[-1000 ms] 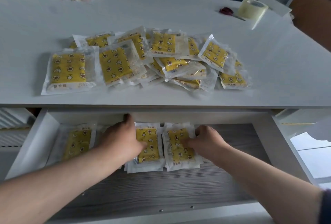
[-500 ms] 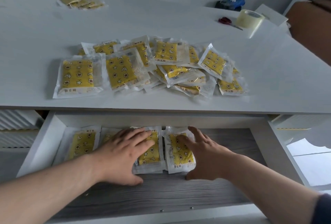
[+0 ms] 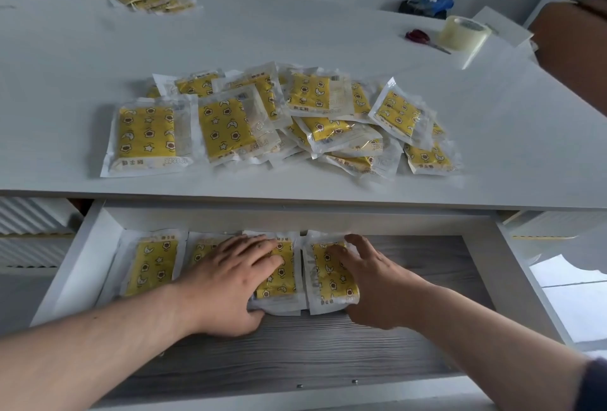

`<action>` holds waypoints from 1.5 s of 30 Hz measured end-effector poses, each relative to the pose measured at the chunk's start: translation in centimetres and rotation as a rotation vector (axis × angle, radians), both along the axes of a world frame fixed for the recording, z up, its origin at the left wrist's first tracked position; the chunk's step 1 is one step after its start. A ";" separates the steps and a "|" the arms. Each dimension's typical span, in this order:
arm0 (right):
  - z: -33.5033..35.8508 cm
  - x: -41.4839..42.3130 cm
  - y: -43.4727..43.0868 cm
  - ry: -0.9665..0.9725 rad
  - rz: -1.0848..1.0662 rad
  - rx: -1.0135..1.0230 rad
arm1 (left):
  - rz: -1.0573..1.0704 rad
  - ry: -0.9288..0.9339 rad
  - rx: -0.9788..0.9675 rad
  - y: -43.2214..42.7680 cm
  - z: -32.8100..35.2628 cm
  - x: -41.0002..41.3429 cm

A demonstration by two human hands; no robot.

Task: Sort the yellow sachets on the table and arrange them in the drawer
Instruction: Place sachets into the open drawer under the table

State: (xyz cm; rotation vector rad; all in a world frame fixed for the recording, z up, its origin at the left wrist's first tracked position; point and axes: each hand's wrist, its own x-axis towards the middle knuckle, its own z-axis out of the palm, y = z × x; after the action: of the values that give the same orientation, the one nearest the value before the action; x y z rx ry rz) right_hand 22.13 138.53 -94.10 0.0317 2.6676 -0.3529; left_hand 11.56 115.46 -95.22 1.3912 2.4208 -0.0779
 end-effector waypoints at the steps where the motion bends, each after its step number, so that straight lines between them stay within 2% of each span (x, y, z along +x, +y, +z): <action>1: -0.4 0.1 -0.1 -0.004 -0.005 -0.005 | -0.003 -0.006 -0.006 0.0 -0.3 0.1; 7: -0.5 -0.1 -0.1 0.040 0.005 0.003 | 0.014 -0.005 0.028 0.1 -0.4 -0.1; 13: 0.1 -0.2 0.5 -0.001 -0.017 0.055 | 0.014 -0.024 0.029 -0.1 -0.2 -0.2; 18: 0.4 -0.6 0.3 0.117 -0.108 0.050 | 0.065 0.014 0.116 -0.1 -0.5 -0.5; 32: -0.4 -0.7 0.3 0.097 -0.169 0.052 | 0.079 -0.030 0.176 -0.1 -1.0 -0.7; 38: -0.4 -1.1 0.5 0.201 -0.509 -0.159 | 0.090 -0.044 0.126 -0.2 -0.9 -0.8; 45: -0.6 -1.2 0.4 0.231 -0.535 -0.260 | 0.091 -0.010 0.108 0.0 -0.8 -0.5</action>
State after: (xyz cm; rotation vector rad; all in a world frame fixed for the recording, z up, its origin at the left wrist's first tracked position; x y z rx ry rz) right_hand 20.96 138.90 -94.70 0.6676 2.7784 -0.9173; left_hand 11.07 115.42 -95.99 1.3203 2.5095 0.0836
